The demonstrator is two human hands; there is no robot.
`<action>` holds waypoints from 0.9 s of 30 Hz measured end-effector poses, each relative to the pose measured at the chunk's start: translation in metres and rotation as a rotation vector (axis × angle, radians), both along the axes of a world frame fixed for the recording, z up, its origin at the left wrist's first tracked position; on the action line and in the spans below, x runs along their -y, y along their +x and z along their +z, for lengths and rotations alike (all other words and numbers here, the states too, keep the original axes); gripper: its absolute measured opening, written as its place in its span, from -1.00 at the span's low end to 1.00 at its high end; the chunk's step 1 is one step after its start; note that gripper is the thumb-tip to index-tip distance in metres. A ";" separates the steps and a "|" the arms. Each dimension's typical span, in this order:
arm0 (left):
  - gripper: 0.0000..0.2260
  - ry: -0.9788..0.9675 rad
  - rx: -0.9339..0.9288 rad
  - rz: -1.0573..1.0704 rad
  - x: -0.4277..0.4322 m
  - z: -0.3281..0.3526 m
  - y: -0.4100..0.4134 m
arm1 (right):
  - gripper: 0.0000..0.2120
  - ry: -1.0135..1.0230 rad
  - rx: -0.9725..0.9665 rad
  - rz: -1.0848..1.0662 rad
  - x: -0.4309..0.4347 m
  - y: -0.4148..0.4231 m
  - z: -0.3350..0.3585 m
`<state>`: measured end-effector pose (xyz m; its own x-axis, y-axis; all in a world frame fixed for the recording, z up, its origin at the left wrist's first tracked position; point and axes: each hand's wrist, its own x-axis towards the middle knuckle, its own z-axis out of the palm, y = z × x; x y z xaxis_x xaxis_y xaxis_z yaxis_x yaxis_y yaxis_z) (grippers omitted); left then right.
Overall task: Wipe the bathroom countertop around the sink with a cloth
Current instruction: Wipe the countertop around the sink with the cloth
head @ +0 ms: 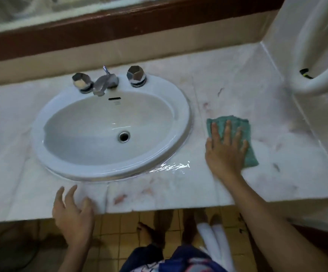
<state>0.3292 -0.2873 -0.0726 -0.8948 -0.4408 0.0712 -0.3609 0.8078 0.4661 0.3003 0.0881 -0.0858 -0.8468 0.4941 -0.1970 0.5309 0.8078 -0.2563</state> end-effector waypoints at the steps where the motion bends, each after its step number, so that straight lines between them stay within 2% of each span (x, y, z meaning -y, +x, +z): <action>1: -0.62 -0.023 0.007 0.011 0.003 -0.004 0.001 | -0.48 0.012 -0.041 0.011 0.025 0.001 -0.001; 3: -0.60 -0.046 0.030 0.023 0.005 -0.014 0.001 | -0.45 0.032 -0.092 0.084 0.076 0.018 -0.003; 6: -0.51 -0.096 0.039 -0.010 0.005 -0.029 0.004 | -0.41 0.038 -0.066 0.344 0.111 0.069 -0.008; 8: -0.50 -0.080 0.012 -0.006 0.005 -0.035 0.006 | -0.42 0.032 -0.061 0.541 0.093 0.099 -0.009; 10: -0.50 -0.057 -0.017 -0.007 0.005 -0.039 0.007 | -0.43 0.063 -0.060 0.606 0.049 0.108 -0.012; 14: -0.45 0.004 -0.028 -0.011 0.012 -0.044 0.008 | -0.41 0.123 -0.010 0.254 -0.010 0.077 -0.010; 18: -0.45 0.057 -0.048 -0.120 0.026 -0.040 0.012 | -0.44 0.103 0.006 -0.101 0.034 0.040 -0.007; 20: -0.51 0.129 -0.107 -0.177 0.046 -0.034 0.009 | -0.44 0.080 -0.007 -0.143 0.081 0.034 -0.003; 22: -0.54 0.187 -0.172 -0.158 0.084 -0.028 -0.001 | -0.44 0.077 -0.004 -0.093 0.139 0.038 -0.001; 24: -0.54 0.177 -0.208 -0.043 0.135 -0.020 -0.014 | -0.41 0.077 0.007 -0.070 0.200 0.045 0.000; 27: -0.56 0.083 -0.117 0.116 0.223 -0.016 -0.035 | -0.34 0.047 0.041 -0.117 0.290 0.050 0.003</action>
<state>0.2938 -0.5099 -0.0882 -0.8251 -0.5496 0.1313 -0.3890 0.7210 0.5735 0.3502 -0.2017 -0.0827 -0.7746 0.5984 -0.2048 0.6314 0.7503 -0.1958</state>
